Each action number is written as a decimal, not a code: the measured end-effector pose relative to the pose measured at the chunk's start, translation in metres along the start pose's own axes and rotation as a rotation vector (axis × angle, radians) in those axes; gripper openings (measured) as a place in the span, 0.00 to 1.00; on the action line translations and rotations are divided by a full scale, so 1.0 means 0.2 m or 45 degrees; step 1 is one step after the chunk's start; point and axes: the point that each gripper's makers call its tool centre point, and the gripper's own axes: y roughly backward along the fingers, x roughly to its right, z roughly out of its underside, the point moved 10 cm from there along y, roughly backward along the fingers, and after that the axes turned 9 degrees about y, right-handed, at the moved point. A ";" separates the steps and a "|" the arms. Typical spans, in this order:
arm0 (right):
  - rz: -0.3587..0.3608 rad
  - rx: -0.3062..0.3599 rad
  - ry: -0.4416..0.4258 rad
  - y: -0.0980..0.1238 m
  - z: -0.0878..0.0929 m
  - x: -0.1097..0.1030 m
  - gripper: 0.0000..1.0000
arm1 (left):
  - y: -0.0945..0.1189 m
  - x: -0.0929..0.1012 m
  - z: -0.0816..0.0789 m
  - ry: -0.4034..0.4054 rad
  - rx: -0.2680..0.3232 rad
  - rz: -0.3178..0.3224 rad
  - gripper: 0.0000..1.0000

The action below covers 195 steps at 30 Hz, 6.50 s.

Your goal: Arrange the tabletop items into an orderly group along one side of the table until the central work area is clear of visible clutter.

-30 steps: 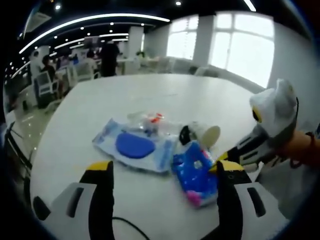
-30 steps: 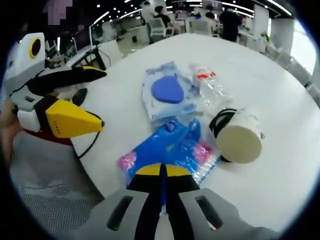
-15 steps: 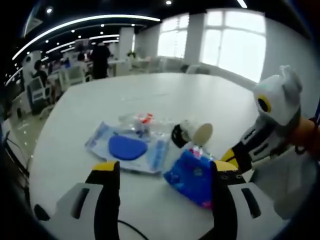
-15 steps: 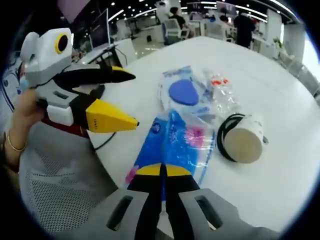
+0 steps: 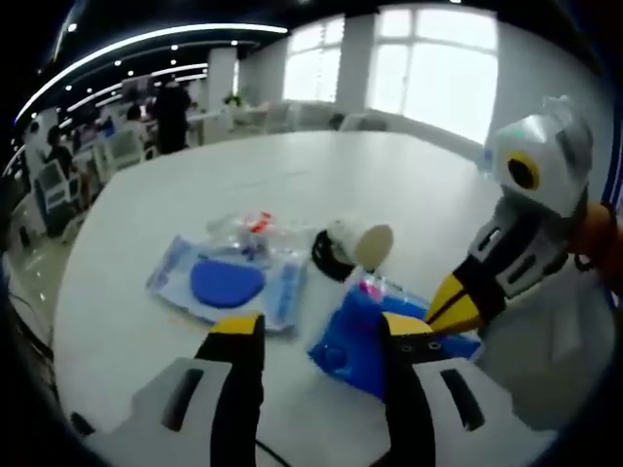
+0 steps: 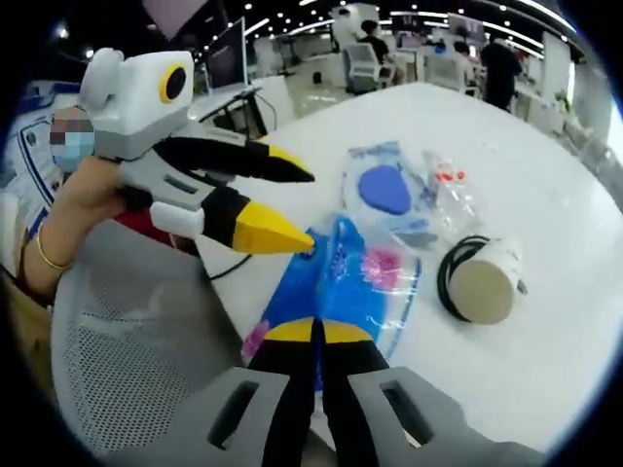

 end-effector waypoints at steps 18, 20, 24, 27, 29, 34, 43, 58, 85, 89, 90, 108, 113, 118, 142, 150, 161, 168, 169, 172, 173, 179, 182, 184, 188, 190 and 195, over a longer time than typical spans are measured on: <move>-0.017 -0.017 0.076 0.01 0.01 -0.02 0.01 | -0.03 0.04 0.05 -0.100 -0.179 0.043 0.13; -0.008 -0.018 0.082 0.01 0.01 -0.02 0.01 | -0.03 0.04 0.06 -0.120 -0.196 0.033 0.11; -0.004 -0.019 0.077 0.01 0.01 -0.01 0.01 | -0.03 0.03 0.05 -0.189 -0.200 -0.002 0.00; 0.001 -0.015 0.073 0.01 0.01 -0.01 0.01 | -0.03 0.04 0.05 -0.160 -0.193 0.002 0.00; 0.006 -0.015 0.071 0.01 0.01 0.00 0.01 | -0.04 0.04 0.05 -0.155 -0.221 -0.011 0.00; 0.029 -0.026 0.080 0.01 0.02 0.01 0.01 | -0.04 0.05 0.05 -0.107 -0.230 -0.030 0.00; 0.073 0.011 -0.016 -0.01 0.00 0.04 0.01 | -0.02 0.03 0.02 0.155 -0.146 -0.055 0.00; 0.176 0.218 -0.178 0.00 -0.10 0.05 0.19 | 0.00 0.03 0.03 0.345 -0.113 -0.024 0.00; 0.388 0.231 -0.396 0.02 -0.04 0.05 0.75 | 0.08 -0.11 0.02 0.616 0.047 -0.227 0.00; 0.364 0.213 -0.453 0.00 -0.01 0.03 0.73 | 0.10 -0.13 0.02 0.662 0.082 -0.255 0.00; 0.354 0.209 -0.470 -0.01 0.00 0.02 0.71 | 0.11 -0.14 0.02 0.672 0.091 -0.261 0.00; 0.300 0.266 -0.603 -0.05 0.04 0.02 0.24 | 0.11 -0.14 0.02 0.709 0.128 -0.235 0.00; 0.317 0.262 -0.614 -0.04 0.05 0.04 0.20 | 0.10 -0.14 0.02 0.721 0.123 -0.221 0.00; 0.320 0.246 -0.624 -0.04 0.06 0.04 0.18 | 0.10 -0.13 0.03 0.707 0.096 -0.217 0.00; 0.406 0.265 -0.564 0.03 0.04 0.11 0.01 | 0.07 -0.10 0.04 0.528 0.025 -0.194 0.00; 0.377 0.284 -0.611 0.07 0.01 0.16 0.01 | 0.06 -0.10 0.03 0.452 0.033 -0.171 0.00; 0.342 0.305 -0.669 0.09 -0.01 0.20 0.01 | 0.06 -0.10 0.02 0.371 0.055 -0.184 0.17; 0.349 0.292 -0.637 0.12 -0.02 0.24 0.01 | 0.04 -0.06 -0.02 0.264 0.105 -0.137 0.42; 0.352 0.292 -0.636 0.13 -0.02 0.25 0.01 | 0.04 -0.06 -0.03 0.223 0.113 -0.147 0.45; 0.353 0.292 -0.637 0.14 -0.03 0.27 0.01 | 0.04 -0.04 -0.04 0.196 0.132 -0.129 0.48; 0.355 0.294 -0.635 0.15 -0.03 0.28 0.01 | 0.04 -0.04 -0.04 0.190 0.136 -0.111 0.50; 0.346 0.296 -0.648 0.16 -0.04 0.31 0.01 | 0.03 -0.03 -0.05 0.150 0.157 -0.100 0.64; 0.333 0.298 -0.662 0.17 -0.04 0.33 0.01 | 0.02 -0.02 -0.05 0.137 0.156 -0.087 0.70; 0.328 0.301 -0.664 0.19 -0.05 0.34 0.01 | 0.01 -0.01 -0.06 0.125 0.159 -0.081 0.73; 0.323 0.304 -0.659 0.21 -0.06 0.38 0.01 | 0.00 -0.01 -0.06 0.100 0.174 -0.091 0.84; 0.326 0.299 -0.646 0.22 -0.07 0.39 0.01 | 0.00 -0.01 -0.06 0.098 0.167 -0.111 0.88; 0.336 0.285 -0.618 0.25 -0.08 0.43 0.01 | 0.00 -0.02 -0.06 0.101 0.179 -0.122 0.94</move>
